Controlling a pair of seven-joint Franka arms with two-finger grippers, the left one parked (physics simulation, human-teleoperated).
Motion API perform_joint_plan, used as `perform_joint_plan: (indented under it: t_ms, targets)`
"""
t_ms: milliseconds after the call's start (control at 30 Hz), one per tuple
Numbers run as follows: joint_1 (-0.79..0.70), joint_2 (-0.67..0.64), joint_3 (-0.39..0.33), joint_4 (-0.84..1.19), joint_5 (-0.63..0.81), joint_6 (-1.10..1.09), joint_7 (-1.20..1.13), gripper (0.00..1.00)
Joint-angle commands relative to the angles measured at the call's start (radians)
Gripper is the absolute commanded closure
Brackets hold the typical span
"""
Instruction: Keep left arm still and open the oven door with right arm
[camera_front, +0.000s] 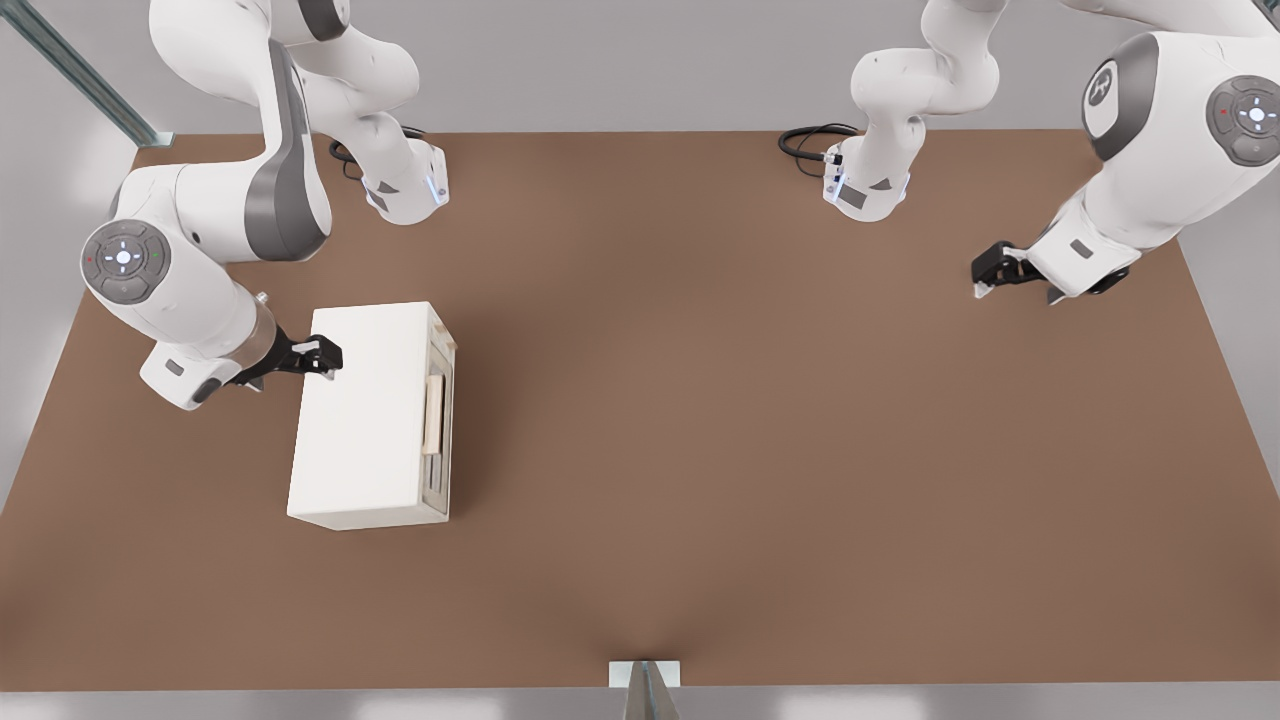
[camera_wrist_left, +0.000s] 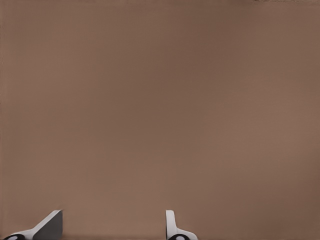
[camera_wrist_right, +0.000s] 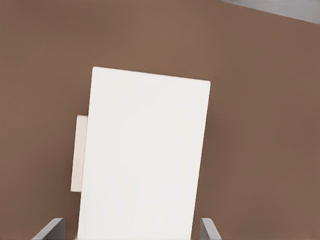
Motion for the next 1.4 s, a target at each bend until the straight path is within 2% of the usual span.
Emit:
perform_joint_plan:
  t_ms: [0, 100, 133, 167, 200, 267, 300, 333, 367, 533, 700, 1367]
  targets:
    - [-0.001, -0.001, -0.001, 0.001, -0.001, 0.006, -0.007, 0.00]
    - [0.003, 0.010, 0.022, -0.019, 0.000, 0.003, 0.005, 0.00]
    - [0.041, 0.073, 0.024, -0.006, -0.006, 0.010, 0.020, 0.15]
    - [0.104, 0.145, 0.024, 0.029, -0.003, 0.012, 0.182, 0.71]
    - [0.190, 0.255, 0.009, 0.128, -0.021, -0.002, 0.256, 0.79]
    - [0.360, 0.464, -0.194, 0.325, -0.023, -0.102, 0.270, 0.79]
    - [0.442, 0.547, -0.265, 0.388, -0.026, -0.156, 0.425, 0.79]
    - [0.471, 0.567, -0.263, 0.383, -0.044, -0.160, 0.548, 0.79]
    - [0.474, 0.574, -0.255, 0.379, -0.112, -0.160, 0.562, 0.79]
    - [0.468, 0.611, -0.255, 0.377, -0.230, -0.149, 0.661, 0.79]
    - [0.502, 0.634, -0.249, 0.368, -0.218, -0.182, 0.755, 0.79]
    - [0.476, 0.656, -0.251, 0.313, -0.245, -0.212, 0.743, 0.79]
